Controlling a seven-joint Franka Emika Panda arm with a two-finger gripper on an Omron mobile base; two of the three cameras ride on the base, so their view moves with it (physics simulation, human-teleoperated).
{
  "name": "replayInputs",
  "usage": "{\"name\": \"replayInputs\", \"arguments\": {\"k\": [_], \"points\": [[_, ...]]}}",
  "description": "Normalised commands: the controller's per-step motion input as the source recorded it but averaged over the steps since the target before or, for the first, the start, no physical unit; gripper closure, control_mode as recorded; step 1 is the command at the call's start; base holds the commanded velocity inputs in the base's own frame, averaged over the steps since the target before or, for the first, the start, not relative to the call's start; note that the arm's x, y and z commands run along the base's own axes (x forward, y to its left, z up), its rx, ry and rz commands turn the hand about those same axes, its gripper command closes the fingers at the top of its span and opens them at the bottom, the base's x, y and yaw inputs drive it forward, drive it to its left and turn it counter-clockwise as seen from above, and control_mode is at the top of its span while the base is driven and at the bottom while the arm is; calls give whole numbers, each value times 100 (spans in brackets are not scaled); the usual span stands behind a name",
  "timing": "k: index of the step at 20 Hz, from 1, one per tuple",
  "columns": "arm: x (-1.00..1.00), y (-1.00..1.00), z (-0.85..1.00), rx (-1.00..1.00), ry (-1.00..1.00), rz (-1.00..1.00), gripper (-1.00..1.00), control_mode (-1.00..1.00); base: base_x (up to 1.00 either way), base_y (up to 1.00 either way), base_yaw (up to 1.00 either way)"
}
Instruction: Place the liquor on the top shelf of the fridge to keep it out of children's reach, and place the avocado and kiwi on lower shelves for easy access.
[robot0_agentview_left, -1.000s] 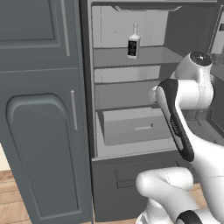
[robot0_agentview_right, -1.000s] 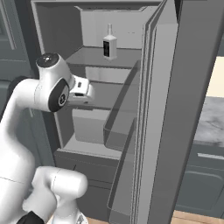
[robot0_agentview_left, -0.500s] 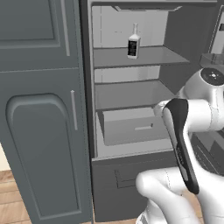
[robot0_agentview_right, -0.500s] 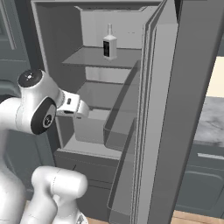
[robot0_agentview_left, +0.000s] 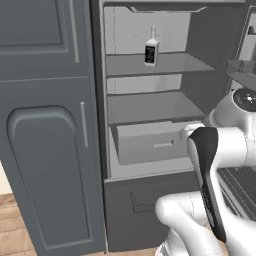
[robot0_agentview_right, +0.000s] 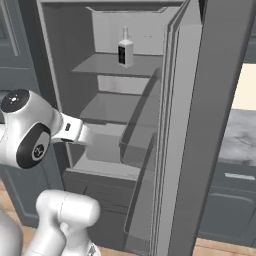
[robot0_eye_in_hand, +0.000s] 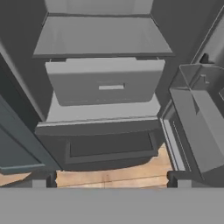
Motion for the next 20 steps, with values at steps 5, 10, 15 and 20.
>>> {"name": "replayInputs", "arguments": {"k": [5, 10, 15, 20], "points": [[0, 0, 0, 0, 0, 0, -100, 100, -87, 0, -3], [0, 0, 0, 0, 0, 0, -100, 100, -100, -6, -6], [0, 0, 0, 0, 0, 0, -100, 100, -83, -27, -2], [0, 0, 0, 0, 0, 0, -100, 100, -35, -60, -2]]}}
